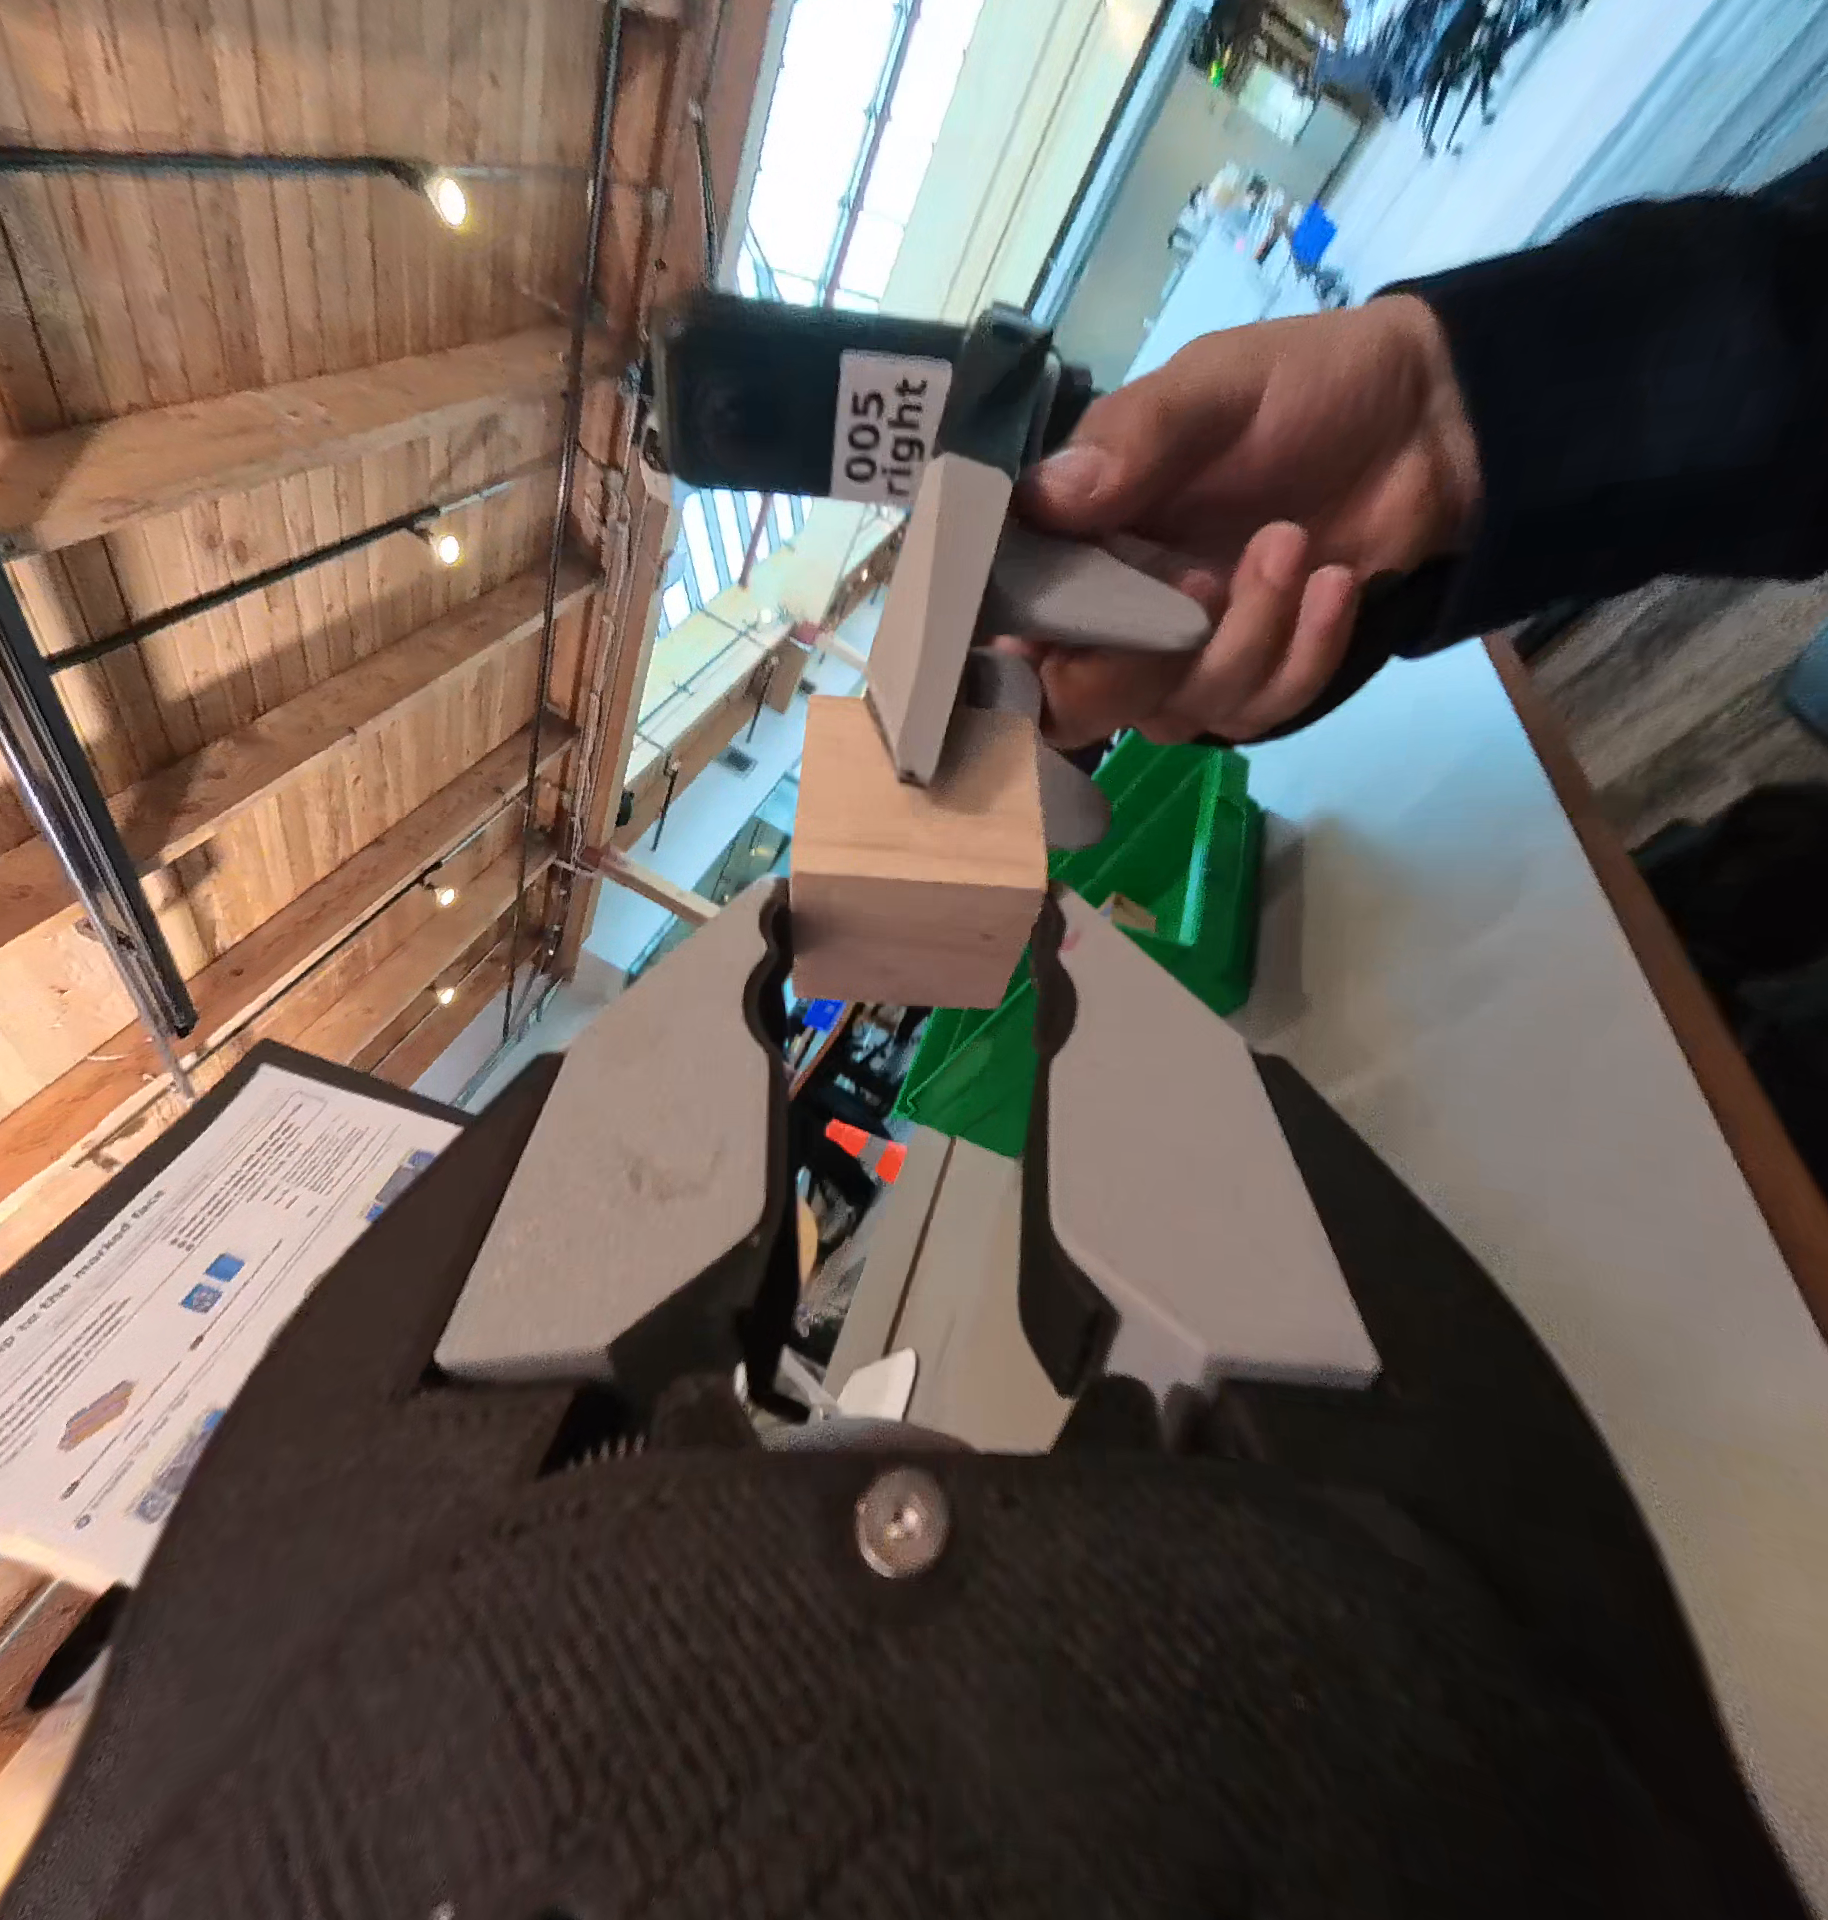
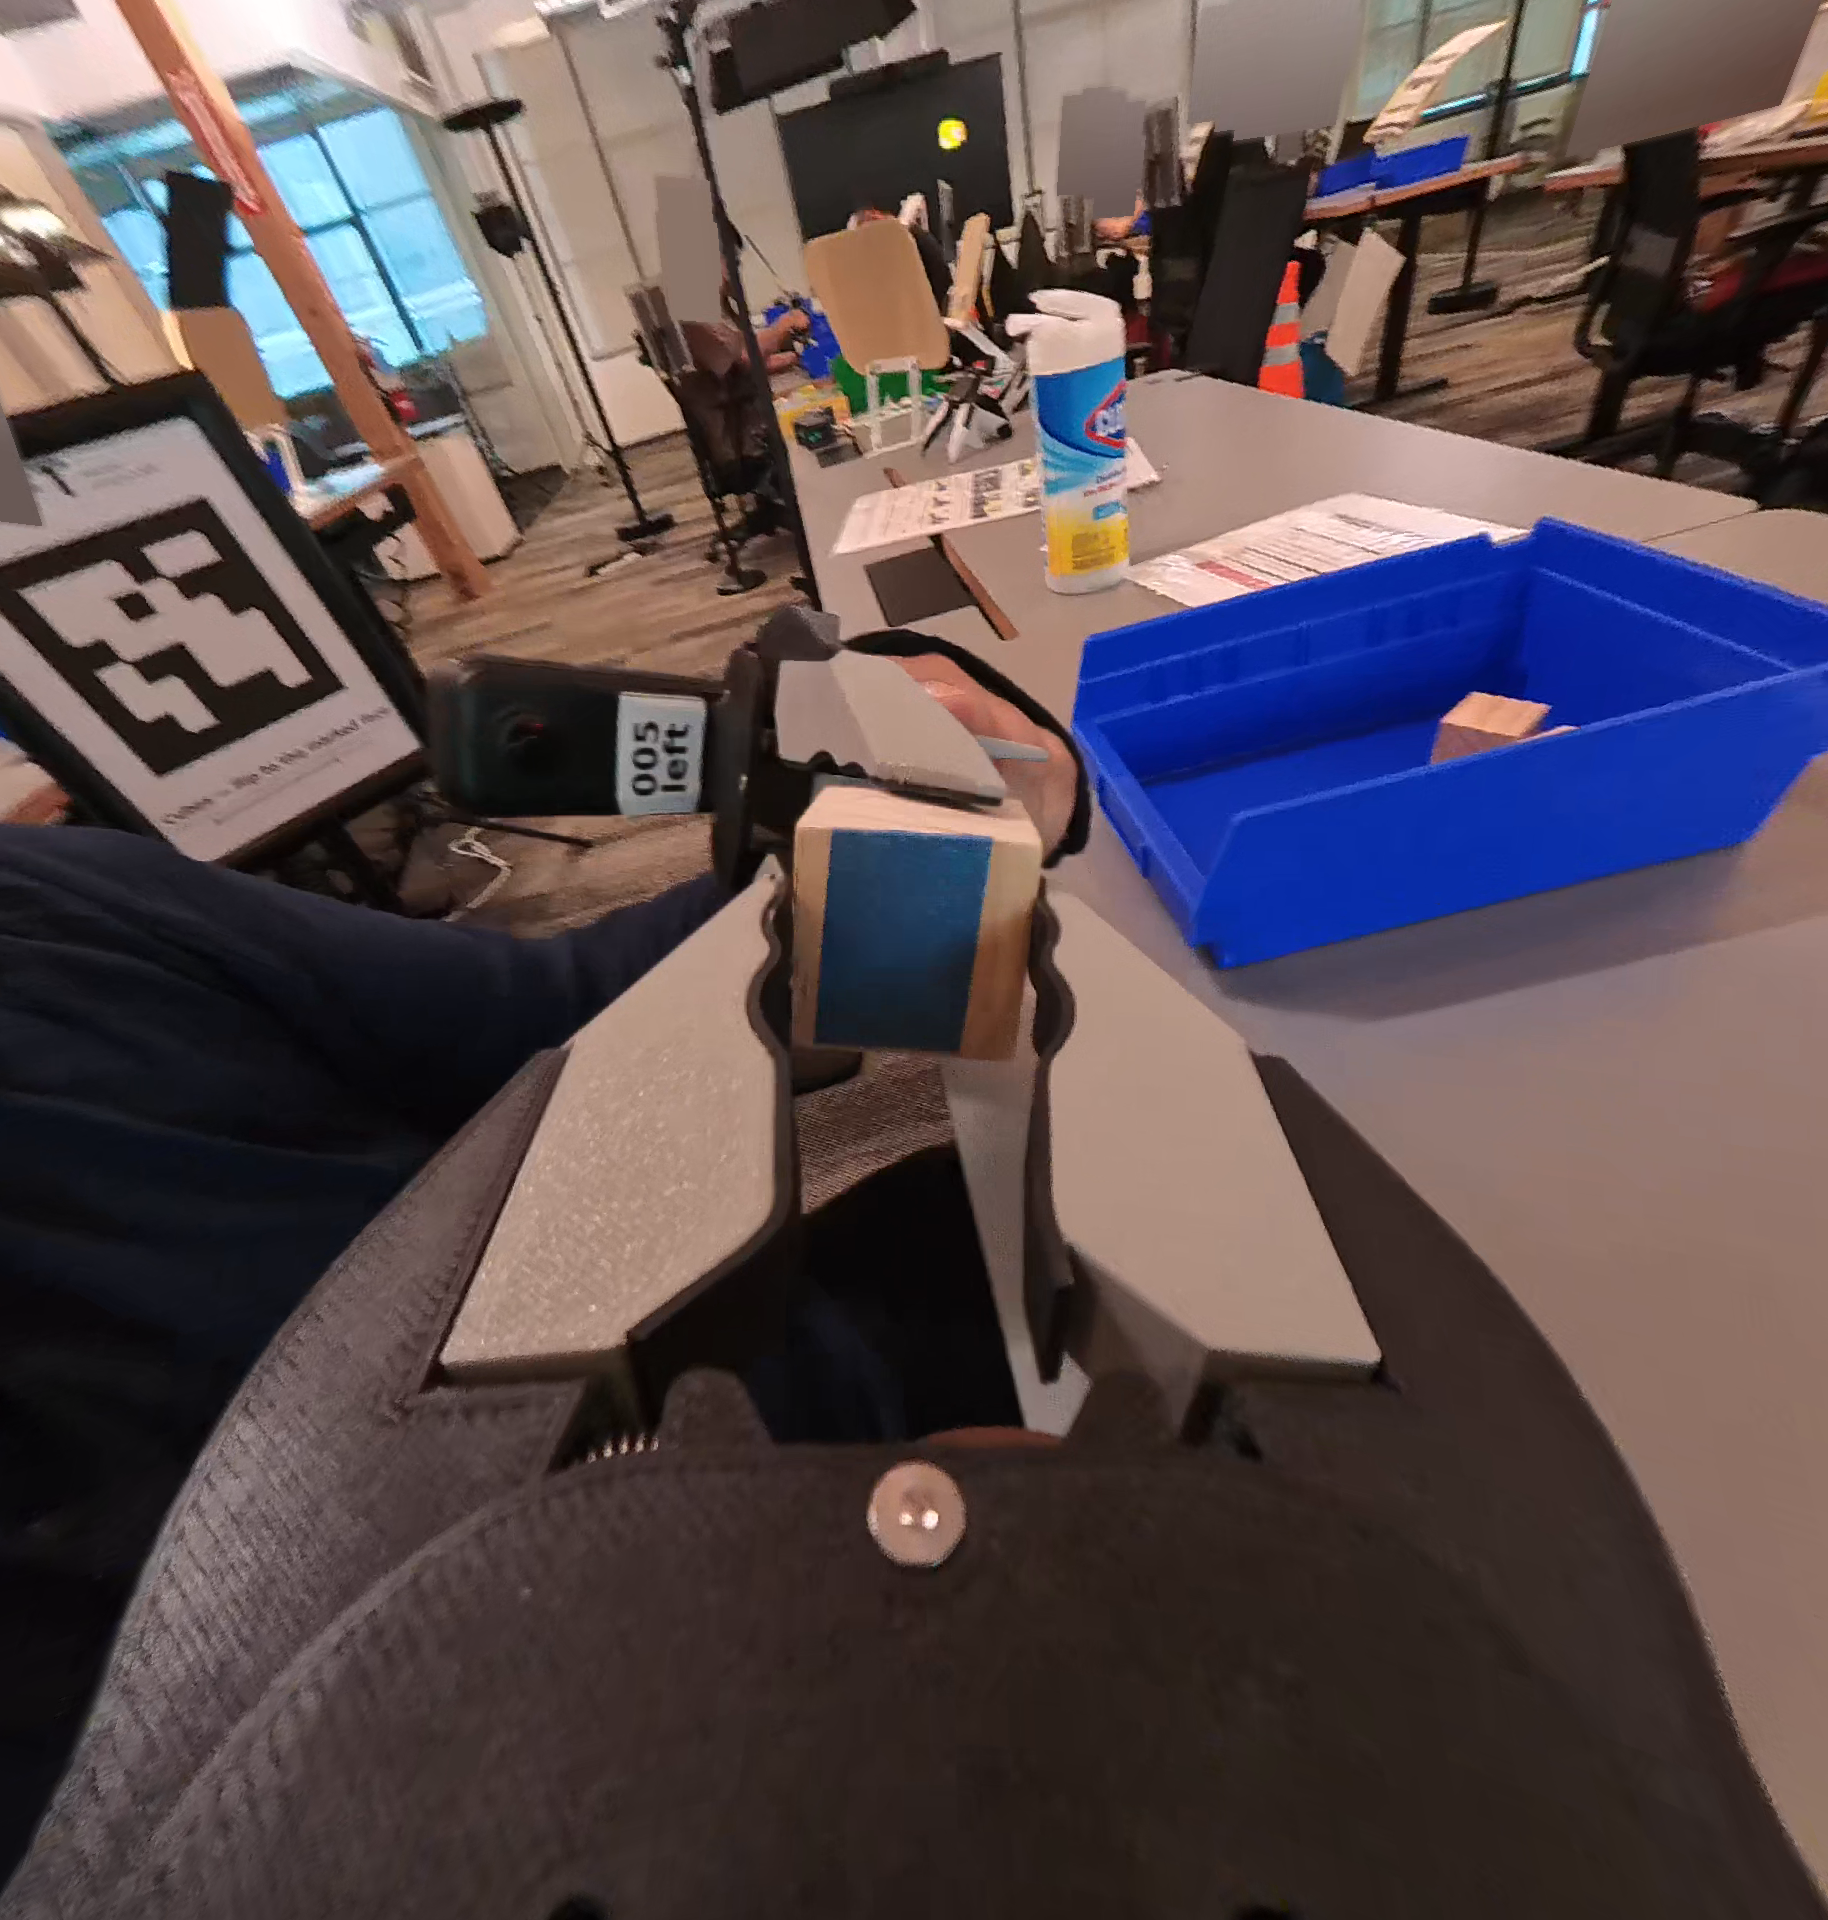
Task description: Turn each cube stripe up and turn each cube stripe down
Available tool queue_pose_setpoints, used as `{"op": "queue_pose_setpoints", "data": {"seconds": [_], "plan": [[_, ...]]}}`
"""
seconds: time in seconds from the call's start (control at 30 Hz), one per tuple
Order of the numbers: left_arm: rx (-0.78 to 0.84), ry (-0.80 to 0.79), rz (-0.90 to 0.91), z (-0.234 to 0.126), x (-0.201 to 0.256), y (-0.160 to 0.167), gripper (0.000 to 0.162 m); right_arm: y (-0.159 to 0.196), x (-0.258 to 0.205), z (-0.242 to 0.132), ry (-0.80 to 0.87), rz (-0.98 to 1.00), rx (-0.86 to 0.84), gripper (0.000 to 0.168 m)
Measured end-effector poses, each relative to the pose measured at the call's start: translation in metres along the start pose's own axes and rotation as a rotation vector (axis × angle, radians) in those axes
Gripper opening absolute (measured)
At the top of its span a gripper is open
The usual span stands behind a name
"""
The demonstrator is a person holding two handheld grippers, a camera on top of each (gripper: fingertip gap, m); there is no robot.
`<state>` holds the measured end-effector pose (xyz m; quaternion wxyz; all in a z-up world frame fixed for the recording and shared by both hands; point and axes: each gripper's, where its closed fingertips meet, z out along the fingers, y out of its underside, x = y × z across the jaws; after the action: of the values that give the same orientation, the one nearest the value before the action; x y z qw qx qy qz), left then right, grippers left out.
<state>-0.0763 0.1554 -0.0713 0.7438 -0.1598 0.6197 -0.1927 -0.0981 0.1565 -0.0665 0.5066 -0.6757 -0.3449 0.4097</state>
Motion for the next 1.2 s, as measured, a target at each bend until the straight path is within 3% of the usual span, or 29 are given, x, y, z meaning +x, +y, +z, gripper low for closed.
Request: {"op": "queue_pose_setpoints", "data": {"seconds": [0.2,0.23,0.37,0.43,0.47,0.53,0.67,0.83,1.0,1.2], "plan": [[-0.158,0.033,-0.199,0.004,0.001,0.025,0.047,0.004,0.022,-0.004,0.004,0.049,-0.011,0.042],[-0.179,0.037,-0.215,0.004,0.000,0.029,0.039,0.003,0.034,-0.011,0.034,0.060,0.002,0.042],[-0.276,-0.055,-0.195,-0.008,-0.021,0.049,0.026,-0.010,0.113,-0.076,0.330,0.087,0.108,0.042],[-0.375,-0.122,-0.245,-0.016,-0.037,0.068,0.013,-0.007,0.169,-0.132,0.612,0.098,0.158,0.042],[-0.442,-0.141,-0.320,-0.021,-0.041,0.081,0.002,0.000,0.196,-0.161,0.766,0.099,0.157,0.042],[-0.548,-0.197,-0.482,-0.030,-0.051,0.103,0.000,0.026,0.238,-0.207,0.996,0.124,0.091,0.042],[-0.564,-0.235,-0.587,-0.037,-0.058,0.114,0.000,0.075,0.286,-0.242,1.191,0.182,-0.057,0.043],[-0.637,-0.240,-0.537,-0.045,-0.057,0.124,0.000,0.102,0.305,-0.249,1.244,0.211,-0.151,0.043],[-0.654,-0.250,-0.548,-0.050,-0.060,0.127,0.000,0.125,0.320,-0.251,1.249,0.261,-0.356,0.043],[-0.654,-0.280,-0.581,-0.057,-0.068,0.127,0.000,0.158,0.365,-0.236,1.147,0.444,-0.603,0.043]]}}
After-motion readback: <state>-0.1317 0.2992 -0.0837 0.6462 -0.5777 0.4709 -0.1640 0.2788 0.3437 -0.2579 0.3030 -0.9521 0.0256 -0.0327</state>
